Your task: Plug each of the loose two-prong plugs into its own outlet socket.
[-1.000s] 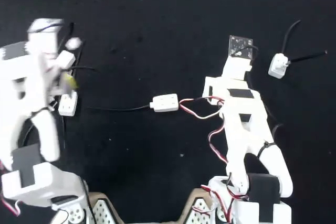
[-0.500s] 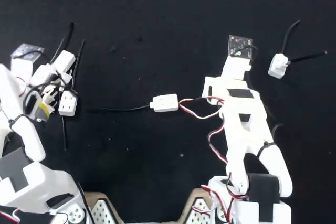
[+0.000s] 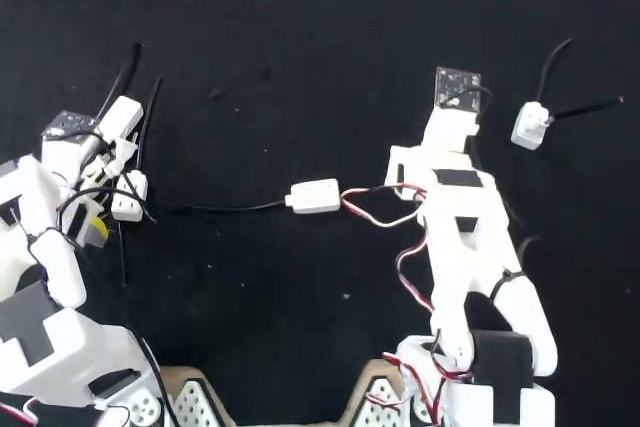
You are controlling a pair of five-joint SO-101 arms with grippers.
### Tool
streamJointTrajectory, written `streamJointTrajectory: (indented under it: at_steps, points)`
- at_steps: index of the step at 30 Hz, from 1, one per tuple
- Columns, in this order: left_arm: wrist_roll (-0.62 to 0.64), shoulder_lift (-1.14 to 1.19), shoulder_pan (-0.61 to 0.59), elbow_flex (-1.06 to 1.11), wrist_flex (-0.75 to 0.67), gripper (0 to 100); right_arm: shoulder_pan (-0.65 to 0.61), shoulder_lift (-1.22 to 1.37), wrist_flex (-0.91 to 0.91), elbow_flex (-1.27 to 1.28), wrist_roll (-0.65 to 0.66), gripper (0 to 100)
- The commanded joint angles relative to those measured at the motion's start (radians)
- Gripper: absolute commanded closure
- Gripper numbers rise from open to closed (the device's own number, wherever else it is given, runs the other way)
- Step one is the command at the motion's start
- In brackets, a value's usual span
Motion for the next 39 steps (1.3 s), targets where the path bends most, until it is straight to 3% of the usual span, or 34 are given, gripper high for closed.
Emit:
streamJointTrajectory:
  at_steps: [1,8,12,18,22,30,33,37,39]
  points:
    - [-0.014,-0.006,0.008,0.007,-0.009,84,-0.015,0.004,-0.023,-0.019,-0.011,79.7]
    - [-0.017,-0.017,-0.002,-0.004,-0.005,95,-0.015,0.004,-0.023,-0.018,-0.011,79.7]
    - [-0.020,-0.008,-0.004,-0.025,-0.003,92,-0.015,0.004,-0.023,-0.018,-0.011,79.7]
    - [-0.018,-0.005,0.007,-0.044,-0.044,79,-0.015,0.004,-0.023,-0.018,-0.011,79.7]
    - [-0.015,0.000,0.007,-0.038,-0.110,79,-0.015,0.004,-0.023,-0.018,-0.011,79.7]
    - [-0.008,0.196,-0.001,-0.131,-0.109,79,-0.015,0.004,-0.023,-0.018,-0.011,79.7]
    - [0.035,0.229,-0.022,-0.177,-0.092,85,-0.015,0.004,-0.023,-0.018,-0.011,79.7]
    - [0.043,0.201,-0.038,-0.248,0.035,97,-0.015,0.004,-0.023,-0.018,-0.011,79.7]
    - [0.040,0.176,-0.041,-0.277,0.114,96,-0.020,0.004,-0.023,-0.019,-0.011,79.7]
